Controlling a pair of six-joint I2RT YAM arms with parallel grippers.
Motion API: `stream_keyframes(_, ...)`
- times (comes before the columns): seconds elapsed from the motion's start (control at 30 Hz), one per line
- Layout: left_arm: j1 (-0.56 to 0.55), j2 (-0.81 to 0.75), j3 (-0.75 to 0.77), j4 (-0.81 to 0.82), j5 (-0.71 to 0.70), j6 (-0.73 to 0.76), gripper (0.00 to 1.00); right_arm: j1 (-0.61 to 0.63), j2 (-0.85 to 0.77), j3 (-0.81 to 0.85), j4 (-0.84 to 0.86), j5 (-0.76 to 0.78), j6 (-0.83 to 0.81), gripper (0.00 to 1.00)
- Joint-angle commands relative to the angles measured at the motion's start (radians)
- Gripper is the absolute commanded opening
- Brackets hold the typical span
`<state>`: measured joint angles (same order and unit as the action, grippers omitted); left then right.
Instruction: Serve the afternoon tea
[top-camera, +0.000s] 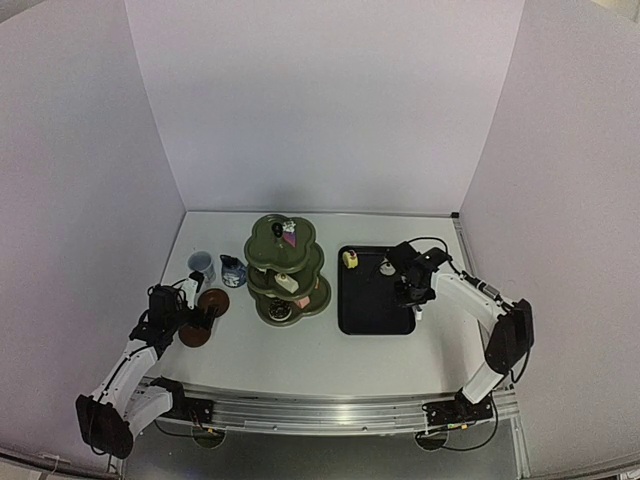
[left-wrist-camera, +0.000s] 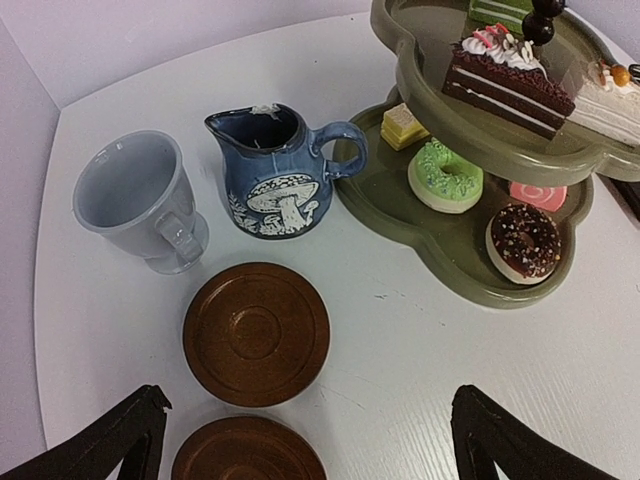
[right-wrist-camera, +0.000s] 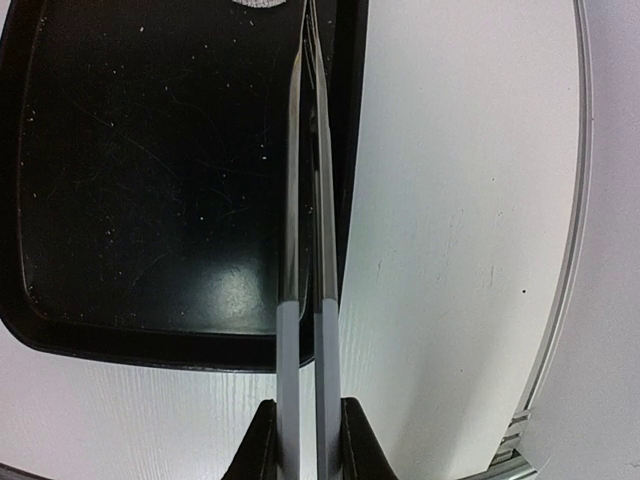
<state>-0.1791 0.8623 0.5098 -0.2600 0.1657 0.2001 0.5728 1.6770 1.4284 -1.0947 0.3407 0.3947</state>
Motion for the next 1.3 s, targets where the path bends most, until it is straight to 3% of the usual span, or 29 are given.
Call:
stream_keyframes(0.0,0.005,-0.01,0.029,0.021,0.027,-0.02,1.0,0.006,0.043,0.008,0.052,0.041,-0.013,0.08)
stream_keyframes(0.53,0.005,-0.005,0.03,0.022,0.015,-0.014,1.0,0.012,0.053,-0.037,0.114,0.017,-0.008,0.23)
stream_keyframes(1.27,0.005,0.004,0.029,0.019,-0.003,0.006,1.0,0.013,0.156,0.024,0.12,0.033,-0.032,0.27)
